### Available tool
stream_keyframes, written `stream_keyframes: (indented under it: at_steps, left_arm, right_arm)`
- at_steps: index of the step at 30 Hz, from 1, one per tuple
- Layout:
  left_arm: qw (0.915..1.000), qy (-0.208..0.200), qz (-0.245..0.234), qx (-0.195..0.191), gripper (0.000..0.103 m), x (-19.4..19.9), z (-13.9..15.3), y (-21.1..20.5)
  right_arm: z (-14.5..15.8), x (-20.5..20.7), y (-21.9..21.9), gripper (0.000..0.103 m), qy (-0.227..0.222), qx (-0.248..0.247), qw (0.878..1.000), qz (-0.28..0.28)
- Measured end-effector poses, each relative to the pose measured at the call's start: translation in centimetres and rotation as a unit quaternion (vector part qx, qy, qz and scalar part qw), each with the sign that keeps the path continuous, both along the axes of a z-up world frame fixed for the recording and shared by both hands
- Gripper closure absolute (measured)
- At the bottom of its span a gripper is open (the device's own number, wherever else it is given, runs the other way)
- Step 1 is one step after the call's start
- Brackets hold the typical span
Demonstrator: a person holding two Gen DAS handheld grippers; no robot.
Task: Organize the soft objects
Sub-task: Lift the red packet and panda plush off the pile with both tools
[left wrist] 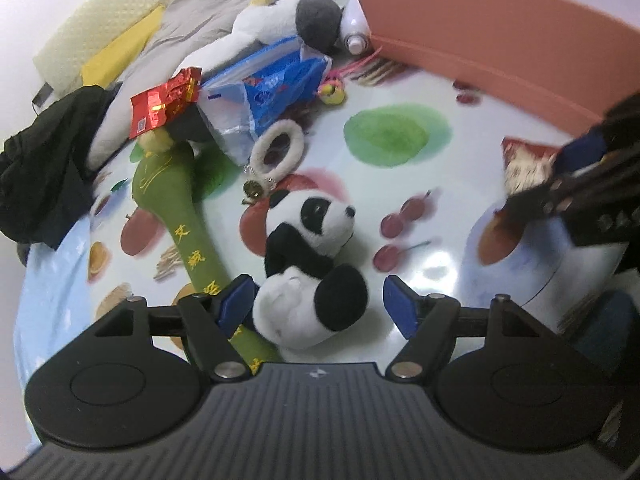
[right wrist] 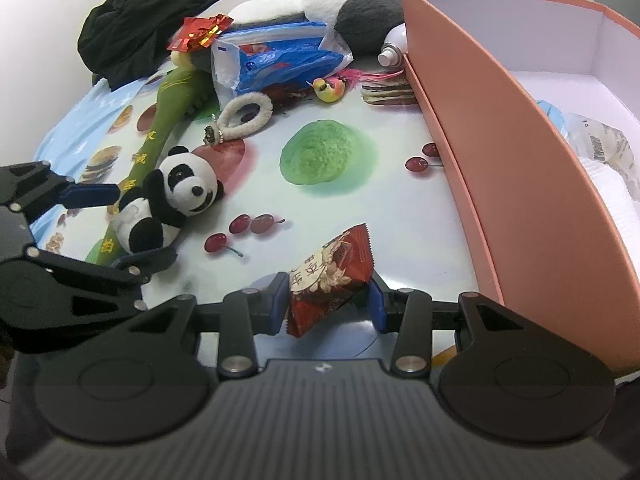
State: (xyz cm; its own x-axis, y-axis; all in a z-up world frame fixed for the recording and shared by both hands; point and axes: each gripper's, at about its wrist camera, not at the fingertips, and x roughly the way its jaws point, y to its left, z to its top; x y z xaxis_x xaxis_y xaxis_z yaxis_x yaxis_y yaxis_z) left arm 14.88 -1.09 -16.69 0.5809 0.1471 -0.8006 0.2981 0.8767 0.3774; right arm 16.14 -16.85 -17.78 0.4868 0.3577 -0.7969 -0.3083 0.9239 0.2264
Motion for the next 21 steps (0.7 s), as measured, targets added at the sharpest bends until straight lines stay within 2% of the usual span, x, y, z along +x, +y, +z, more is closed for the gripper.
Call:
stream_keyframes:
  at_steps: [4, 8, 21]
  left_arm:
    - [0.9999, 0.000, -0.003, 0.014, 0.027, 0.2, -0.8, 0.4]
    - [0.9999, 0.005, 0.001, 0.010, 0.029, 0.6, -1.3, 1.1]
    - [0.9989, -0.008, 0.027, -0.037, 0.043, 0.4, -0.9, 1.9]
  right_arm:
    - [-0.1, 0.1, 0.0, 0.059, 0.002, 0.000, 1.000, -0.001]
    - [0.0, 0.1, 0.0, 0.059, 0.002, -0.001, 1.000, 0.000]
    - [0.3, -0.1, 0.1, 0.059, 0.001, 0.001, 1.000, 0.000]
